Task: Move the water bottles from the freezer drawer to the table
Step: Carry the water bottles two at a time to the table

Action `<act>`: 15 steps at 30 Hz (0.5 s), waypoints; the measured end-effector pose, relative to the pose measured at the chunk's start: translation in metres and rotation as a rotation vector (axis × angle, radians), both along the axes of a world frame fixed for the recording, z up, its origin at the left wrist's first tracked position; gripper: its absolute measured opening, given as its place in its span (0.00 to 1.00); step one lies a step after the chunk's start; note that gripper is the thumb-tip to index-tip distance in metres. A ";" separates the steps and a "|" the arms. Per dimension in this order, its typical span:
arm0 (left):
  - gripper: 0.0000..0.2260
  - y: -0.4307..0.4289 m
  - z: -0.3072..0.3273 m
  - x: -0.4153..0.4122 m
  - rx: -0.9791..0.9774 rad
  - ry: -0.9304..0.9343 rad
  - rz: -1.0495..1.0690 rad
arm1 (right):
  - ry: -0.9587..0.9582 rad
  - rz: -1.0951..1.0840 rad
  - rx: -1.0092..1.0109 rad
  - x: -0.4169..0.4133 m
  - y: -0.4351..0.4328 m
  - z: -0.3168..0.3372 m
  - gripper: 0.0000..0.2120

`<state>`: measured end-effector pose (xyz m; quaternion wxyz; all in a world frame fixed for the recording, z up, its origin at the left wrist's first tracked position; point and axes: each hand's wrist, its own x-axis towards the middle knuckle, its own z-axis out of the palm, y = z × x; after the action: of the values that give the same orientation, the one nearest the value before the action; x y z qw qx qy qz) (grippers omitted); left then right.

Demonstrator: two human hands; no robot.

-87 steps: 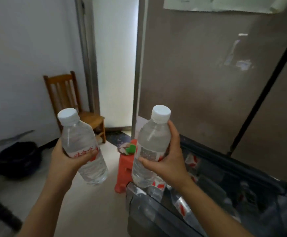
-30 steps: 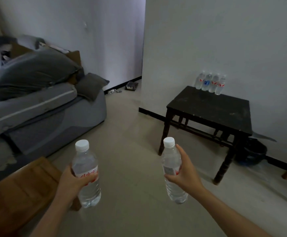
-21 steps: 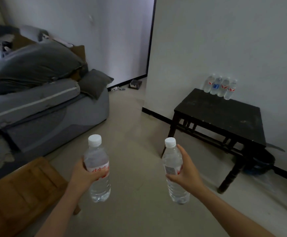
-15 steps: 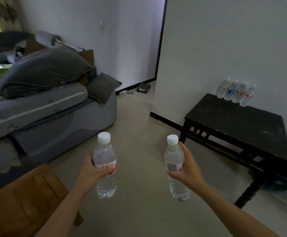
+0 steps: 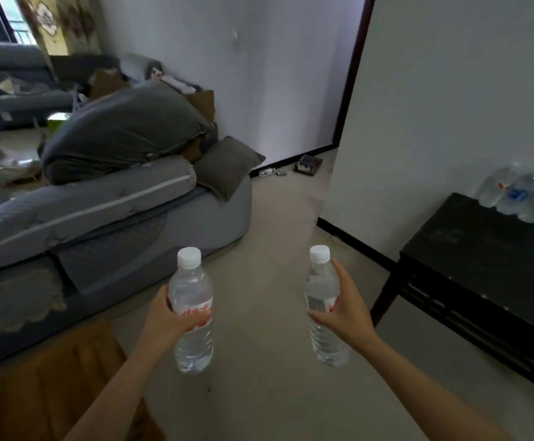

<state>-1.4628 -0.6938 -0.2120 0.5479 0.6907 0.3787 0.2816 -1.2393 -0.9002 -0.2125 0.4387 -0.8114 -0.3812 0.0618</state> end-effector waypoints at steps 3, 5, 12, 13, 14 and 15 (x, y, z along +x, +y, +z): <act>0.23 0.039 -0.007 0.026 0.000 -0.020 0.003 | 0.002 0.012 -0.007 0.026 0.040 -0.006 0.47; 0.25 0.067 -0.007 0.043 -0.028 -0.029 -0.004 | -0.011 0.000 -0.006 0.041 0.065 -0.004 0.47; 0.31 0.202 0.004 0.130 0.041 0.001 -0.167 | -0.035 -0.103 0.047 0.105 0.161 0.015 0.45; 0.27 0.216 0.004 0.142 0.067 0.003 -0.188 | -0.033 -0.118 0.048 0.112 0.169 0.017 0.46; 0.25 0.233 0.005 0.158 0.081 0.000 -0.211 | -0.032 -0.145 0.050 0.122 0.182 0.018 0.46; 0.26 0.244 0.006 0.172 0.081 -0.012 -0.225 | -0.019 -0.166 0.054 0.131 0.190 0.017 0.46</act>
<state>-1.2907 -0.4495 -0.2062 0.5500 0.7487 0.2840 0.2373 -1.1084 -0.7101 -0.1957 0.4602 -0.8288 -0.3183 0.0070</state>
